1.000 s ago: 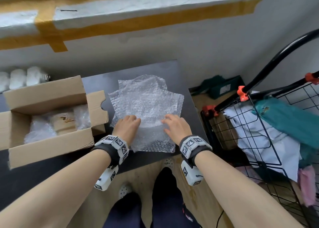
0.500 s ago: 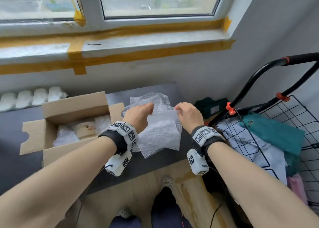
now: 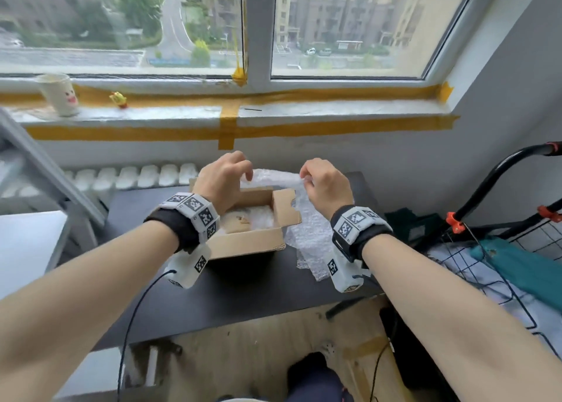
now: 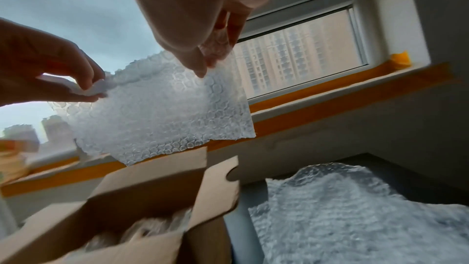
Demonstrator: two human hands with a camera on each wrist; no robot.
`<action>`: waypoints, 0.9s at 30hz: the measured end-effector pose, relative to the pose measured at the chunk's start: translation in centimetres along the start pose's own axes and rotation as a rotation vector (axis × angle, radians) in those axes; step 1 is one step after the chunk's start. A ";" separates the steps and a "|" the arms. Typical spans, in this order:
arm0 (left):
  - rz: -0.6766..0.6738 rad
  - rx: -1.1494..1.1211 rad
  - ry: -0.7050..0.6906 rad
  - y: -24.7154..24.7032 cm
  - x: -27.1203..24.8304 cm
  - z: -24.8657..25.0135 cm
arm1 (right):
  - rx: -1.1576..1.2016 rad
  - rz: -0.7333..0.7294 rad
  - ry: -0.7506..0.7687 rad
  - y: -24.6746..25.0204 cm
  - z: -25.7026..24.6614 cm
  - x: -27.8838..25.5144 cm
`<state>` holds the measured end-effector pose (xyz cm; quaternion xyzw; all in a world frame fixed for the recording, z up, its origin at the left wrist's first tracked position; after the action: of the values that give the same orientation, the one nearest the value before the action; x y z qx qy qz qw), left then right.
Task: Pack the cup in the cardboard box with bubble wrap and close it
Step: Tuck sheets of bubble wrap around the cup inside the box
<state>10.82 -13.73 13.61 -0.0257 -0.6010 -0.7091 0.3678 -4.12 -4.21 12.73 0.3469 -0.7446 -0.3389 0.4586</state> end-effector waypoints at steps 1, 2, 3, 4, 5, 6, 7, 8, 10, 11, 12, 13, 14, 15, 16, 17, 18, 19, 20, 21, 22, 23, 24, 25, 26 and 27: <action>-0.006 0.013 -0.001 0.3 -1.1 -1.0 | 0.002 -0.033 0.037 -1.1 -1.2 -0.2; -0.019 0.025 -0.003 0.3 -2.2 -1.9 | 0.006 -0.068 0.077 -2.2 -2.2 -0.4; -0.041 0.045 -0.001 0.2 -3.3 -2.7 | 0.006 -0.109 0.108 -3.3 -2.9 -0.7; -0.076 0.068 0.014 -0.2 -4.4 -3.6 | -0.004 -0.162 0.129 -4.6 -3.5 -1.0; -0.116 0.093 0.038 -0.6 -5.5 -4.3 | -0.023 -0.227 0.133 -5.8 -3.9 -1.3; -0.158 0.115 0.063 -1.1 -6.6 -4.9 | -0.052 -0.296 0.130 -7.0 -3.9 -1.6; -0.203 0.129 0.088 -1.7 -7.6 -5.5 | -0.083 -0.367 0.126 -8.2 -3.9 -2.0; -0.256 0.129 0.121 -2.3 -8.4 -6.2 | -0.108 -0.436 0.120 -9.3 -3.8 -2.3; -0.441 0.130 0.203 -4.1 -10.1 -7.4 | -0.141 -0.557 0.100 -11.3 -3.6 -2.8; -0.532 0.133 0.235 -4.8 -10.8 -7.8 | -0.159 -0.615 0.078 -12.2 -3.4 -3.0; -0.588 0.136 0.261 -5.2 -11.2 -8.1 | -0.180 -0.667 0.059 -12.9 -3.2 -3.2; -0.617 0.134 0.287 -5.5 -11.4 -8.1 | -0.207 -0.719 0.042 -13.4 -3.1 -3.5; -0.628 0.121 0.319 -5.8 -11.5 -8.2 | -0.229 -0.759 0.031 -13.8 -2.9 -3.6; -0.629 0.097 0.350 -6.0 -11.4 -8.2 | -0.248 -0.789 0.026 -13.9 -3.0 -3.7; -0.629 0.079 0.370 -6.2 -11.2 -8.1 | -0.257 -0.813 0.024 -14.1 -2.9 -3.7; -0.635 0.070 0.375 -6.4 -10.9 -8.0 | -0.258 -0.832 0.026 -14.2 -3.0 -3.7; -0.657 0.066 0.371 -6.7 -10.7 -7.9 | -0.250 -0.857 0.034 -14.4 -3.0 -3.7; -0.690 0.063 0.363 -7.0 -10.5 -7.9 | -0.233 -0.892 0.039 -14.6 -3.0 -3.8; -0.726 0.066 0.355 -7.4 -10.4 -7.9 | -0.201 -0.931 0.042 -15.0 -3.1 -3.9; -0.763 0.077 0.346 -7.8 -10.4 -7.9 | -0.173 -0.968 0.044 -15.2 -3.2 -4.1; -0.800 0.096 0.331 -8.1 -10.4 -7.9 | -0.156 -0.988 0.049 -15.5 -3.2 -4.1; -0.836 0.119 0.313 -8.4 -10.4 -7.8 | -0.152 -0.999 0.055 -15.5 -3.3 -4.0; -0.867 0.142 0.299 -8.8 -10.3 -7.8 | -0.149 -1.009 0.065 -15.6 -3.3 -3.9; -0.898 0.153 0.296 -9.1 -10.3 -7.8 | -0.152 -1.025 0.077 -15.6 -3.4 -3.9; -0.931 0.151 0.311 -9.5 -10.3 -7.8 | -0.162 -1.049 0.088 -15.8 -3.3 -3.9; -0.966 0.150 0.337 -9.8 -10.4 -8.1 | -0.189 -1.085 0.096 -16.0 -3.3 -4.0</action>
<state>16.27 -15.59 -1.73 0.3956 -0.5258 -0.7474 0.0912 3.53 -9.99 -1.08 0.6532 -0.4037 -0.5757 0.2810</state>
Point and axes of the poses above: each hand's wrist, its own x-axis towards the middle knuckle, its own y-axis out of the back of the hand, z = x × y, the point moved 7 cm from there along x, towards the middle knuckle, and after that the axes turned 3 degrees about z, right-handed, at the moved point
